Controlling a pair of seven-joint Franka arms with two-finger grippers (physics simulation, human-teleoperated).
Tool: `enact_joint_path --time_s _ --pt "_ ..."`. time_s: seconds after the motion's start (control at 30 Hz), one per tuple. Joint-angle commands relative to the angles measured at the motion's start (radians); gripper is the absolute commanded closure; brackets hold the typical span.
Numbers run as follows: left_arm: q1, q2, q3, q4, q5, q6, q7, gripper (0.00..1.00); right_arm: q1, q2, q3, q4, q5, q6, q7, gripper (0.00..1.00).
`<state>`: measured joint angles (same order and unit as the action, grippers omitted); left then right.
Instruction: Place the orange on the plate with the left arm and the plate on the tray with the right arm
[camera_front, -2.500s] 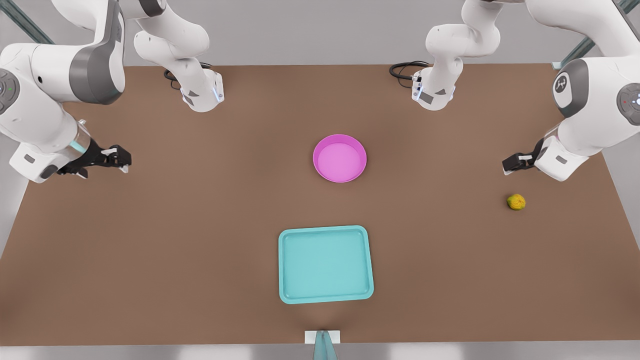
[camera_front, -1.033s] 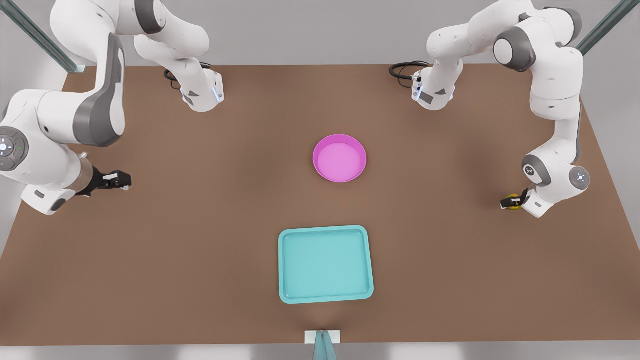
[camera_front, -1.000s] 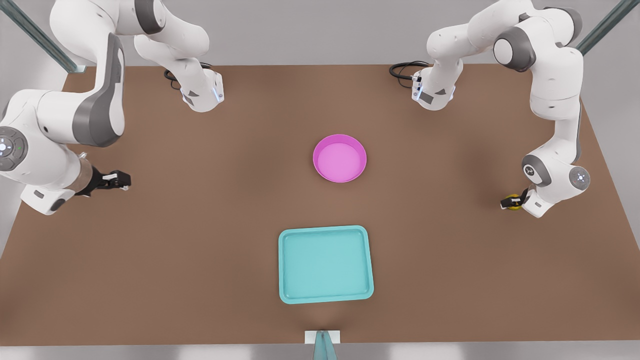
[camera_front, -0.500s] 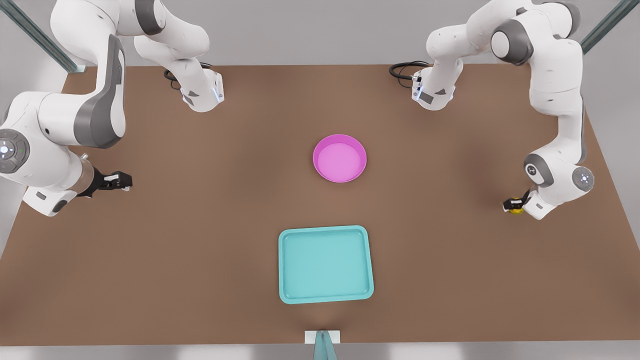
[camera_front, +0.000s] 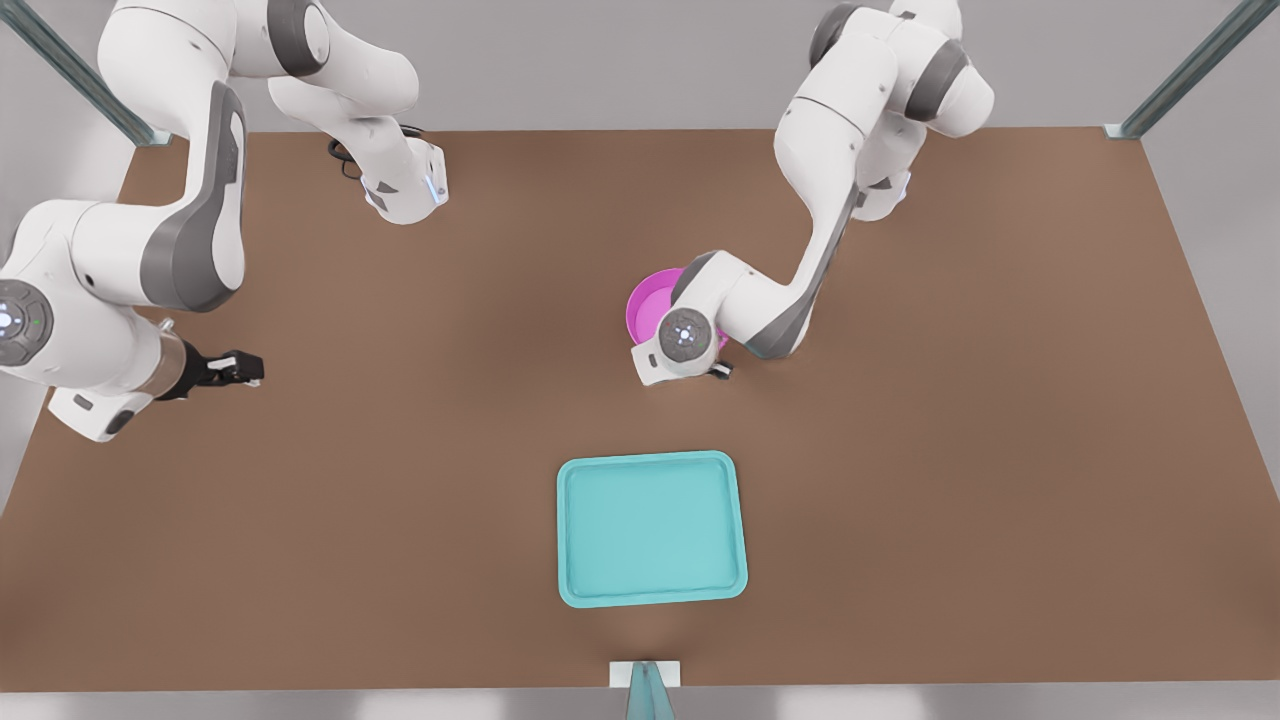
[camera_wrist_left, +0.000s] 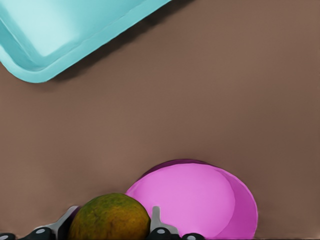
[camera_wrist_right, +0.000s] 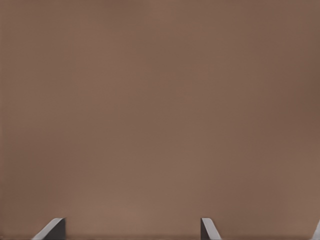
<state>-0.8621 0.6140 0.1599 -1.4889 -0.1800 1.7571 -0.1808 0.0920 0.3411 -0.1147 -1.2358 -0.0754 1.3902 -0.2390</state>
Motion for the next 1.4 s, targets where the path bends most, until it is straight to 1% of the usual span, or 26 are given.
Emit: enact_joint_path --time_s 0.0,0.03,0.17,0.2,0.23,0.27,0.4,0.43,0.47,0.5,0.53,0.57,0.6,0.63,0.67,0.7,0.73,0.77,0.8,0.83,0.87,0.93,1.0,1.1,1.37 --pt "-0.041 -0.004 -0.002 -0.014 -0.019 -0.154 -0.77 0.46 0.0 -0.001 0.0 0.001 0.005 -0.008 0.0 0.0" --pt "-0.06 -0.007 -0.003 -0.063 -0.019 -0.154 -0.783 0.46 0.0 0.002 0.0 0.001 0.005 -0.008 0.0 0.0" --pt "-0.063 0.013 -0.011 -0.07 -0.041 -0.142 -0.773 0.46 0.0 0.006 0.0 0.001 0.006 -0.008 0.0 0.0" --pt "-0.063 0.026 -0.011 -0.071 -0.041 -0.131 -0.766 0.44 0.0 0.006 0.001 0.001 0.006 -0.008 0.0 0.0" --pt "-0.063 0.035 -0.011 -0.07 -0.041 -0.108 -0.764 0.35 0.0 0.007 0.0 0.001 0.006 -0.008 0.0 0.0" --pt "-0.061 0.036 -0.011 -0.07 -0.041 -0.096 -0.763 0.0 0.0 0.007 0.0 0.001 0.006 -0.01 0.0 0.0" --pt "-0.061 0.039 -0.011 -0.071 -0.041 -0.099 -0.769 0.0 0.006 0.029 0.001 0.004 0.063 -0.011 0.0 0.0" --pt "-0.058 -0.01 0.012 -0.068 -0.032 -0.174 -0.76 0.0 0.014 0.047 0.004 0.001 0.106 -0.013 -0.002 0.0" --pt "-0.055 -0.063 0.124 -0.016 -0.027 -0.306 -0.735 0.0 0.023 0.088 0.01 -0.002 0.199 -0.02 -0.005 0.0" --pt "-0.046 -0.115 0.314 0.067 -0.045 -0.439 -0.521 0.0 0.052 0.14 0.029 -0.002 0.305 -0.045 -0.005 0.0" --pt "-0.045 -0.119 0.496 0.151 -0.094 -0.51 -0.333 0.0 0.071 0.177 0.035 -0.011 0.416 -0.043 0.0 0.0" --pt "-0.045 -0.119 0.691 0.203 -0.139 -0.524 -0.085 0.0 0.083 0.179 0.035 -0.102 0.577 0.018 0.0 0.0" --pt "-0.038 -0.117 0.768 0.214 -0.141 -0.522 0.073 0.0 0.13 0.164 0.036 -0.146 0.6 0.073 0.001 0.0" --pt "-0.003 -0.12 0.81 0.234 -0.139 -0.518 0.191 0.0 0.147 0.144 0.038 -0.221 0.681 0.13 0.0 0.0" --pt "0.231 -0.215 0.594 0.259 -0.136 -0.516 0.155 0.0 0.199 0.087 0.038 -0.332 0.694 0.225 0.0 0.0" --pt "0.577 -0.295 0.123 0.26 0.018 -0.493 0.019 0.0 0.262 0.014 0.038 -0.472 0.713 0.343 0.001 0.0" --pt "0.889 -0.379 -0.291 0.198 0.235 -0.409 0.01 0.0 0.34 -0.065 0.036 -0.612 0.753 0.478 0.006 0.0" --pt "0.897 -0.485 -0.286 0.086 0.234 -0.282 0.02 0.0 0.396 -0.077 0.038 -0.654 0.761 0.556 0.058 0.0" --pt "0.897 -0.528 -0.276 0.03 0.237 -0.246 0.017 0.0 0.494 -0.083 0.036 -0.692 0.761 0.679 0.183 0.0" --pt "0.896 -0.468 -0.283 0.103 0.24 -0.326 0.017 0.0 0.578 -0.076 0.038 -0.737 0.763 0.829 0.247 0.0" --pt "0.896 -0.43 -0.284 0.147 0.243 -0.341 0.02 0.0 0.644 -0.044 0.038 -0.746 0.767 0.941 0.3 0.0" --pt "0.893 -0.428 -0.287 0.147 0.24 -0.335 0.023 0.0 0.721 0.019 0.038 -0.746 0.853 1.055 0.302 0.0" --pt "0.893 -0.424 -0.287 0.147 0.235 -0.335 0.023 0.0 0.767 0.073 0.038 -0.74 0.884 1.109 0.334 0.0" --pt "0.894 -0.418 -0.286 0.147 0.235 -0.334 0.023 0.0 0.782 0.128 0.038 -0.722 0.882 1.135 0.32 0.0" --pt "0.893 -0.412 -0.278 0.147 0.241 -0.332 0.05 0.0 0.782 0.136 0.038 -0.754 0.878 1.101 0.129 0.0"
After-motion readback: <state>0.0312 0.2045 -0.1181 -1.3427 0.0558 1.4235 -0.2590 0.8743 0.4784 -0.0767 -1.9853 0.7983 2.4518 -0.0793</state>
